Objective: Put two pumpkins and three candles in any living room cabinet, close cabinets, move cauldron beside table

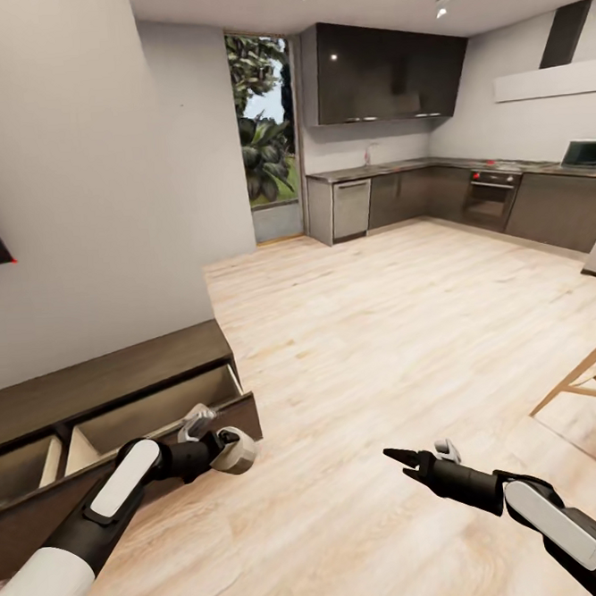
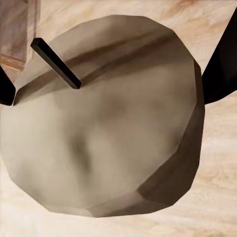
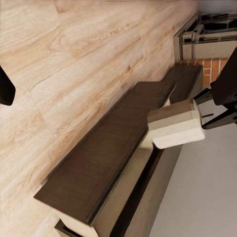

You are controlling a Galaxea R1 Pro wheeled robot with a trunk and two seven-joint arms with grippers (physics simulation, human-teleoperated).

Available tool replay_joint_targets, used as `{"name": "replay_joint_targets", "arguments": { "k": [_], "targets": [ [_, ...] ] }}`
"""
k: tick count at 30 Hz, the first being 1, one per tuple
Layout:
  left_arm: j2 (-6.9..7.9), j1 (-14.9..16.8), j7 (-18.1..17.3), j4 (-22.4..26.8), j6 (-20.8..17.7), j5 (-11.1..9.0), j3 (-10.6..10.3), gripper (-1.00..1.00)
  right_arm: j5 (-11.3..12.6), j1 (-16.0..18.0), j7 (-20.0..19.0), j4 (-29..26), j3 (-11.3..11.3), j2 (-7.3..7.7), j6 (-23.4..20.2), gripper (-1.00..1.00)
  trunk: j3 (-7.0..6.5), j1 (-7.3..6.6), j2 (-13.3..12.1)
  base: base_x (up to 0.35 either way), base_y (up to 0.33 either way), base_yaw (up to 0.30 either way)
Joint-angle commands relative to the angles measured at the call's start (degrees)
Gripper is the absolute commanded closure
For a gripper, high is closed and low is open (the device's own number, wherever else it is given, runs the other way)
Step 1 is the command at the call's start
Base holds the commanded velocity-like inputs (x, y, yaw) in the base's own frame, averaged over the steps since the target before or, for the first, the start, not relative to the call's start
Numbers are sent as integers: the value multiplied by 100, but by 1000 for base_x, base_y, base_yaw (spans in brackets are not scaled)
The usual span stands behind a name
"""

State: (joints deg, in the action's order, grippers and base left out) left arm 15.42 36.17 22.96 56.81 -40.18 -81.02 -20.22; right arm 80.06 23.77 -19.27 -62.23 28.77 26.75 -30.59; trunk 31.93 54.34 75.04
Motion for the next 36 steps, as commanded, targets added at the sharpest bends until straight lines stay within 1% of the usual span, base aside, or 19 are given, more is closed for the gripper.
{"name": "replay_joint_targets", "arguments": {
  "k": [1,14,36],
  "targets": [
    [5,5,59,7,10,-66,-17,100,27,5,-6,0,9,6,-9,-100,-13,-23,-38,0,0,285],
    [5,4,59,6,10,-76,-25,100,27,5,-9,0,6,6,-9,-100,-246,-308,-559,0,0,269],
    [5,6,59,14,10,-57,-16,100,27,5,-7,0,13,6,-9,-100,-641,-791,-1442,0,0,11]
  ]
}}
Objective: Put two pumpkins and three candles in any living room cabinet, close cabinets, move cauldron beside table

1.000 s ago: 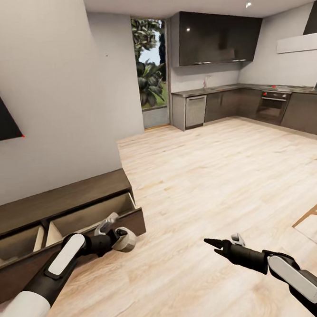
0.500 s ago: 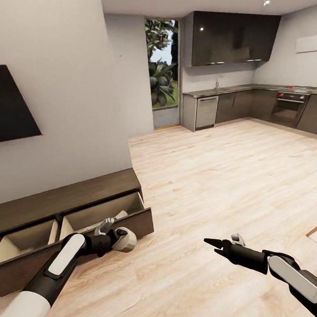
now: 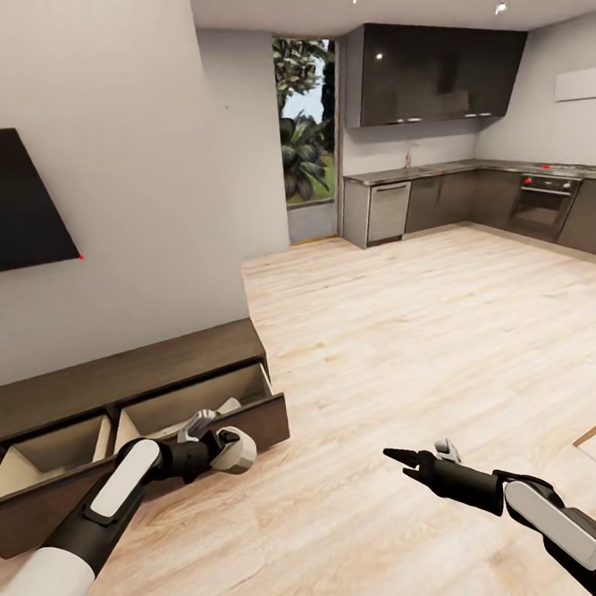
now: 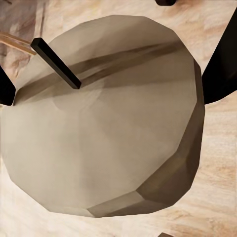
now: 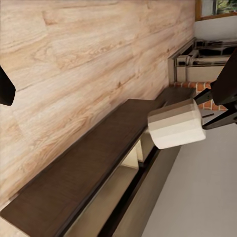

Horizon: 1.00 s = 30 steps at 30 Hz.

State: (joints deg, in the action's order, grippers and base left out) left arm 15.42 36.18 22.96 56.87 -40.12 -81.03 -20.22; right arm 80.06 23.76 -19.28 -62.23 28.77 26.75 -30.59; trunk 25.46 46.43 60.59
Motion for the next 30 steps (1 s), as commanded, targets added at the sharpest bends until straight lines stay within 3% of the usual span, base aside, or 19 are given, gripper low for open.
{"name": "replay_joint_targets", "arguments": {
  "k": [1,6,10,21,24,26,28,30],
  "targets": [
    [9,4,59,8,5,-58,-14,100,27,6,-6,1,13,5,-6,-100,-12,-22,-37,0,0,0],
    [33,3,53,106,-14,-82,-17,100,21,6,-2,1,14,5,0,-100,-48,-66,-117,0,0,0],
    [69,3,51,246,-316,-82,-10,100,18,6,3,1,14,5,0,-100,-48,-66,-117,62,0,0],
    [75,3,45,274,-512,-100,-3,100,18,6,-2,9,13,5,0,-100,-48,-66,-117,307,0,0],
    [77,3,20,280,-789,-113,42,100,18,6,-5,9,13,5,0,-100,-48,-66,-117,334,0,0],
    [88,3,7,280,-1087,-213,98,100,18,6,-5,9,14,5,0,-100,-48,-66,-117,320,0,0],
    [173,3,0,281,-1313,-516,223,100,18,6,-5,9,16,5,0,-100,-48,-66,-117,308,0,0],
    [214,3,-1,281,-1365,-647,252,100,18,6,-5,9,20,5,0,-100,-48,-66,-117,314,0,0]
  ]
}}
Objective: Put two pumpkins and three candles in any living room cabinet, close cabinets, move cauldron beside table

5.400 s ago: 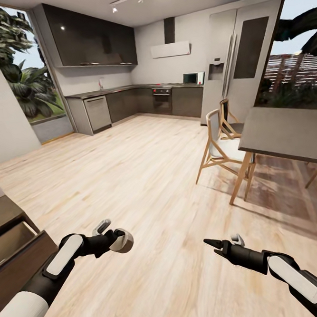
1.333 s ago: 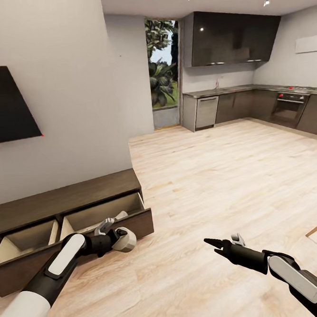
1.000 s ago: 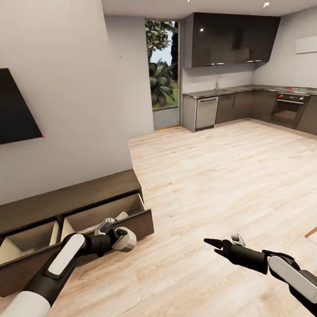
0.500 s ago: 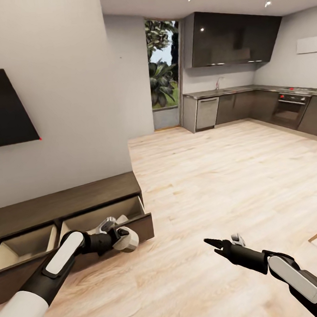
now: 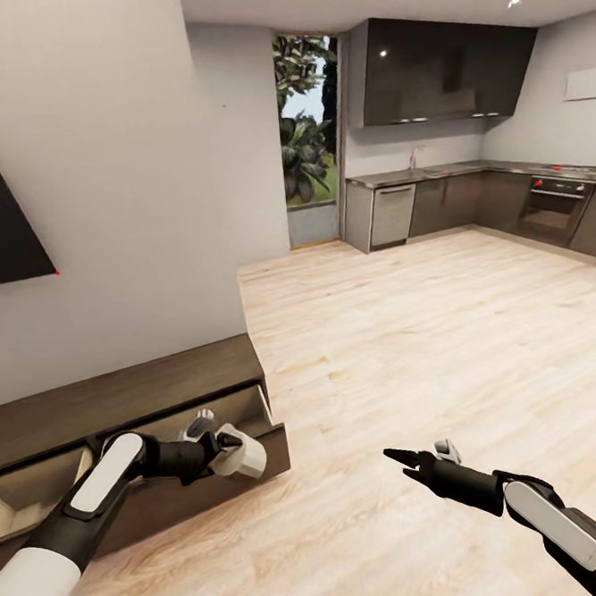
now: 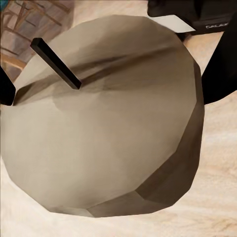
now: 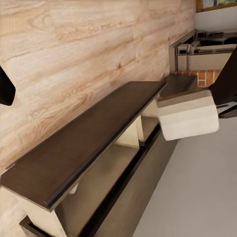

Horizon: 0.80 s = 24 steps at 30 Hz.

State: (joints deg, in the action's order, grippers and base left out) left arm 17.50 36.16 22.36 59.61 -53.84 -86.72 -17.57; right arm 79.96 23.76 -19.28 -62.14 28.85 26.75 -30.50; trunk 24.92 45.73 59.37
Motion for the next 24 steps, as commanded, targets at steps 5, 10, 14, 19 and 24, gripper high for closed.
{"name": "replay_joint_targets", "arguments": {
  "k": [5,10,14,19,24],
  "targets": [
    [32,5,52,8,-35,-188,7,100,28,6,-6,0,13,5,-9,-100,6,4,4,328,0,0],
    [36,4,50,7,-61,-338,14,100,29,6,-9,0,7,5,-9,-100,6,4,4,332,0,0],
    [63,-2,49,7,-65,-467,16,100,28,6,-6,0,7,5,-9,-100,6,4,4,332,0,0],
    [85,-4,49,0,-65,-493,17,100,28,6,-6,5,7,5,-9,-100,6,4,4,325,37,0],
    [97,-4,55,-3,-59,-481,17,100,28,6,-6,5,7,5,-9,-100,6,4,4,282,160,0]
  ]
}}
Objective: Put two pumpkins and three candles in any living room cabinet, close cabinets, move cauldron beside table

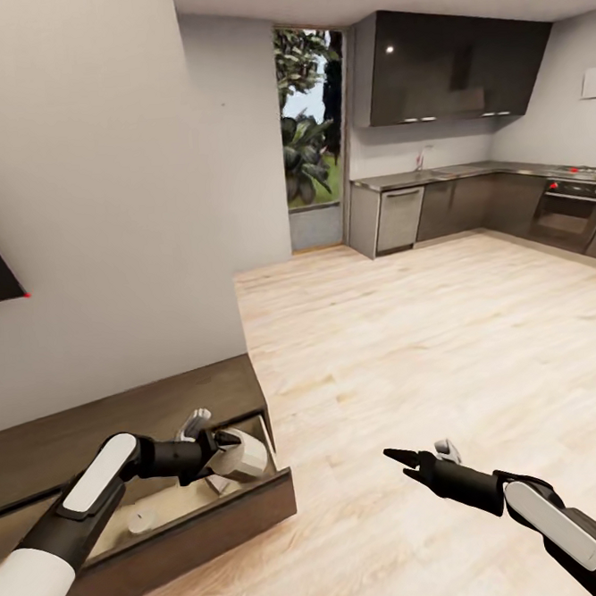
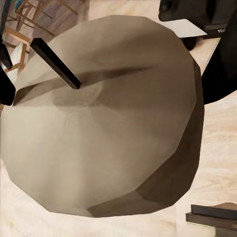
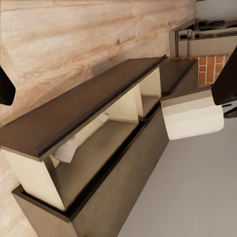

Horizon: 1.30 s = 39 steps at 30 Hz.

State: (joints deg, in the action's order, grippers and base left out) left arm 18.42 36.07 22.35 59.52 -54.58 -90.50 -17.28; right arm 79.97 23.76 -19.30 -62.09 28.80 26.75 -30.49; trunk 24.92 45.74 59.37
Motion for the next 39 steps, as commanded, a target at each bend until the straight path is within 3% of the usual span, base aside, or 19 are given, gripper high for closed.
{"name": "replay_joint_targets", "arguments": {
  "k": [1,10,26,31,35,39],
  "targets": [
    [17,6,57,7,16,-102,-13,100,28,6,-4,-2,15,6,-10,-100,6,3,4,274,174,0],
    [39,6,65,5,18,-89,-13,100,28,6,9,-5,18,6,-10,-100,-18,3,4,254,99,22],
    [-29,6,195,-1,86,77,-78,100,28,6,7,-5,21,6,-18,-100,-136,3,4,80,1,199],
    [-56,6,596,-9,130,366,-60,100,28,6,10,-5,21,6,-16,-100,-173,3,4,1,0,207],
    [-91,6,1069,-22,355,416,-53,100,28,6,7,-5,21,6,-13,-100,-202,3,4,0,0,207],
    [-108,6,1262,-56,476,430,-53,100,28,6,6,-5,21,6,-15,-100,-232,3,4,0,0,207]
  ]
}}
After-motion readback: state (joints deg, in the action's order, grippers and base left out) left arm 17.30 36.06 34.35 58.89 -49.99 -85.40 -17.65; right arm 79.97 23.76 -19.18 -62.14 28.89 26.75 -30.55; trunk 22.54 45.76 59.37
